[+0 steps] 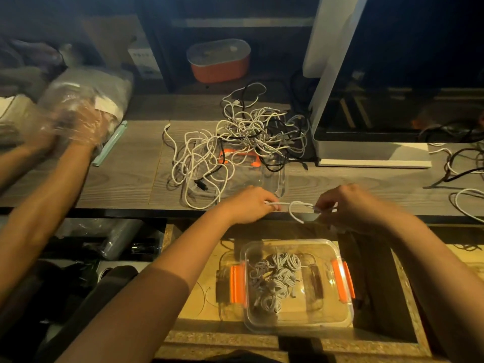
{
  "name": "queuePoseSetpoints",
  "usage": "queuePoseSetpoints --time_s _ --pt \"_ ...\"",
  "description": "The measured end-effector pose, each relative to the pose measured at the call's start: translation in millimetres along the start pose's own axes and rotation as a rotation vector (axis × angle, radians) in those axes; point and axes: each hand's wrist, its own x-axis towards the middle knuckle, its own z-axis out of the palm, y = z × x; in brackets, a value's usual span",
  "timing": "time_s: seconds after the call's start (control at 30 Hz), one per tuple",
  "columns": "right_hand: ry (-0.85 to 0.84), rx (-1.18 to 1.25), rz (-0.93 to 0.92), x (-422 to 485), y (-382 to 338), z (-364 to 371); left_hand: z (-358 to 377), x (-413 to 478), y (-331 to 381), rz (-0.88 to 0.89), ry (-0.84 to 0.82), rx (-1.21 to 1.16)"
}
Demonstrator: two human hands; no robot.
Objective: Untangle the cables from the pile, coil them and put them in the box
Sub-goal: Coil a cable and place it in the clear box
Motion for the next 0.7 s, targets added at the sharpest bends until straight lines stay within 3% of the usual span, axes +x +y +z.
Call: queuePoseSetpoints --time_s 0.13,0.23,0.3,0.4,0.53,0.7 --pt "0.027 -0.035 0.004 2.8 2.6 0.4 0.9 -7.1 -0.4 0.005 -0.034 -0.105" --pt "-0.173 0.224 0.019 1.6 1.7 0.3 1.4 -8.0 3.4 -0.011 -0.038 -0.604" --pt "-0.176 0.492 -0.031 -4.8 1.6 -2.8 1.1 -6.8 -0.5 -0.033 -0.018 -0.871" --pt "0.032 0.842 0.001 -11.0 10.0 2.1 4.9 -7.8 -9.5 -0.084 -0.003 -1.035" --pt "0.328 1.161 0.267 -4.3 21.0 24.4 13.4 -11.8 -6.1 -0.097 -0.062 -1.052" --pt "0.499 1.625 0.617 3.3 25.7 45.6 12.3 -16.8 0.3 -0.064 -0.035 -0.946"
